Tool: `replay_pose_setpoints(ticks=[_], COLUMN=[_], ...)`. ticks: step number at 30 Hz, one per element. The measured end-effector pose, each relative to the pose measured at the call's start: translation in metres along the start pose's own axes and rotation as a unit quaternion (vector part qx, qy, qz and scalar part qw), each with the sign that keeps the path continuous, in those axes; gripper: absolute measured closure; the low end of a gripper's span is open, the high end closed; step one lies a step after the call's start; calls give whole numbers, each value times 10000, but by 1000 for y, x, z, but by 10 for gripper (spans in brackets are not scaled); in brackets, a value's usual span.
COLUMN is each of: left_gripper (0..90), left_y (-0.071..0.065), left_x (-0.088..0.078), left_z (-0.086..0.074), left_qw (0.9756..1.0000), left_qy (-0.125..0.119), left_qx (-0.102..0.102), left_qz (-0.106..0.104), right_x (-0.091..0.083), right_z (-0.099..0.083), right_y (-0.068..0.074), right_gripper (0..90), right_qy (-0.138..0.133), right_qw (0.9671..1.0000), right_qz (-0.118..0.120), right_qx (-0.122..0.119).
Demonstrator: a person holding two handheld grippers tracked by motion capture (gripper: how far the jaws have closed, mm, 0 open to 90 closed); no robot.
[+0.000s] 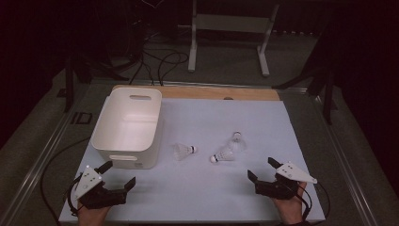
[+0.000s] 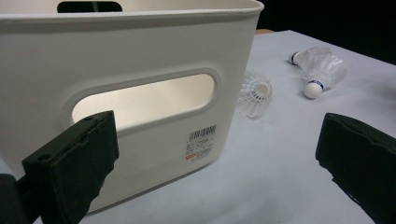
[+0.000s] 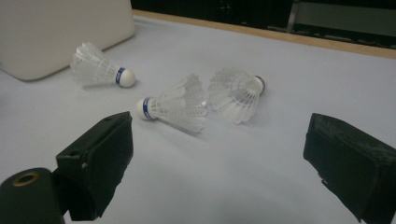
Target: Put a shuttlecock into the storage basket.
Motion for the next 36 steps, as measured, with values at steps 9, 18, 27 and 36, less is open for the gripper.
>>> replay_pose_setpoints(ticks=[9, 18, 27, 36], left_gripper=[0, 0, 0, 0], left_y=[3, 3, 2, 3], left_x=[-1, -3, -1, -1], left_z=[0, 0, -2, -2], left_qw=[9999, 9997, 9998, 9997], left_qy=[-60, -88, -15, -51], left_qx=[-50, -99, -63, -83], left_qz=[105, 181, 197, 236], right_x=[1, 1, 5, 9], right_z=[3, 9, 20, 24], right_y=[1, 1, 6, 9], right_gripper=[82, 76, 75, 75], right_qy=[-18, 61, 116, 263], right_qw=[10000, 10000, 9998, 9993], right_qz=[-17, 16, 63, 135], right_qx=[-15, -14, -145, -226])
Point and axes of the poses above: each handheld gripper's, and its own axes: x roughly forward along the jaws, z roughly out of its top, y roughly to its left, the point moved 8 cm from there along x, roughly forward along the jaws
